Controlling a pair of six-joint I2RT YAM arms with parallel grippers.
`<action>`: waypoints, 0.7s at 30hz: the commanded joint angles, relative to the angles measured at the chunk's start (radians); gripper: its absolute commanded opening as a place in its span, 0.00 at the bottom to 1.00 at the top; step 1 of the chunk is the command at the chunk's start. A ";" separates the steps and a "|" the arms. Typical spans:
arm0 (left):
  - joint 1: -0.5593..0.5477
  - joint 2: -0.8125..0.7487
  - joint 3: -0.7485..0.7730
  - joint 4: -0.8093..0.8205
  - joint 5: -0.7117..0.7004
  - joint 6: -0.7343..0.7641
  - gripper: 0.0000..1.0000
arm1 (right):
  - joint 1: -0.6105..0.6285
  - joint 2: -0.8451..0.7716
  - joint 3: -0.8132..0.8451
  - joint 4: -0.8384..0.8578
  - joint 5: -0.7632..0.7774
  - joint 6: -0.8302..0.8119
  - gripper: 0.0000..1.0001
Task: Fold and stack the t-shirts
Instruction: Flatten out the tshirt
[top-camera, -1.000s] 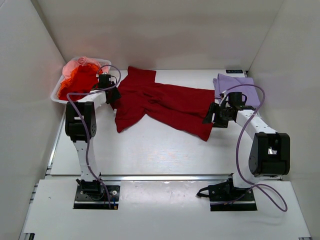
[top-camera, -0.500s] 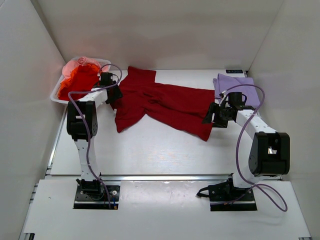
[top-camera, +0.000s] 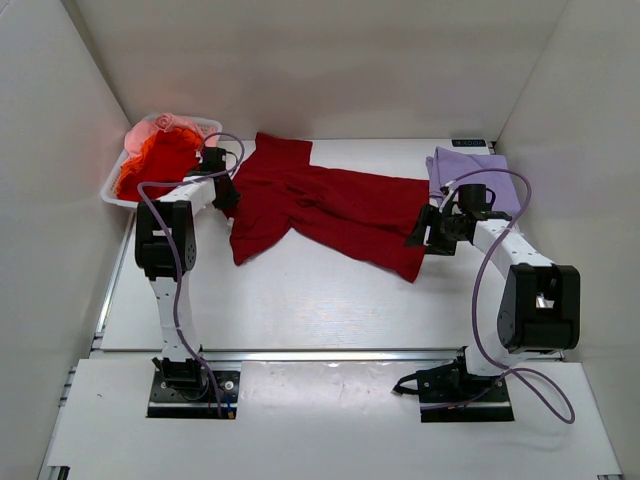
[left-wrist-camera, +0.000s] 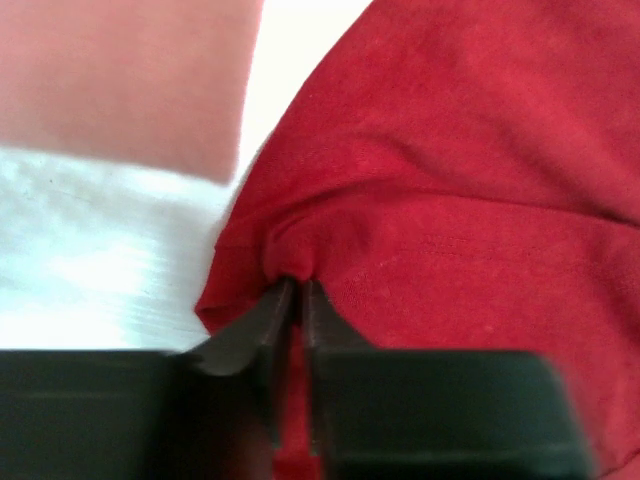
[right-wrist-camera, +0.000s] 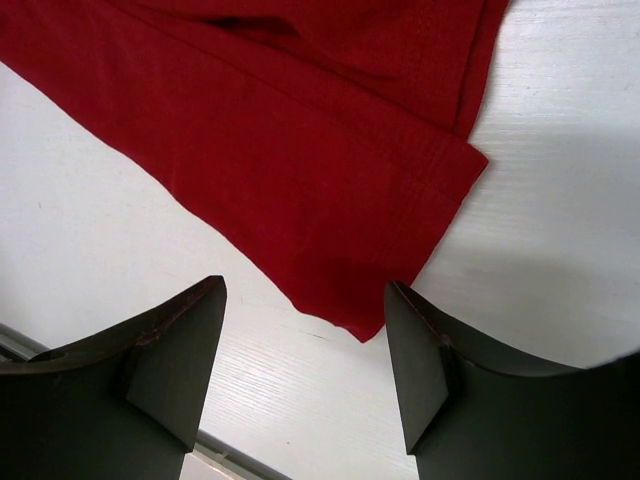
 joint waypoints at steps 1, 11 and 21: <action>-0.006 -0.012 0.037 -0.017 0.009 -0.003 0.06 | -0.003 0.003 0.032 0.031 -0.009 -0.007 0.62; -0.020 -0.125 0.066 -0.036 0.087 -0.019 0.00 | -0.035 0.148 0.179 0.016 0.112 -0.015 0.62; -0.024 -0.340 -0.025 -0.014 0.171 -0.042 0.00 | 0.000 0.274 0.238 -0.069 0.251 0.000 0.57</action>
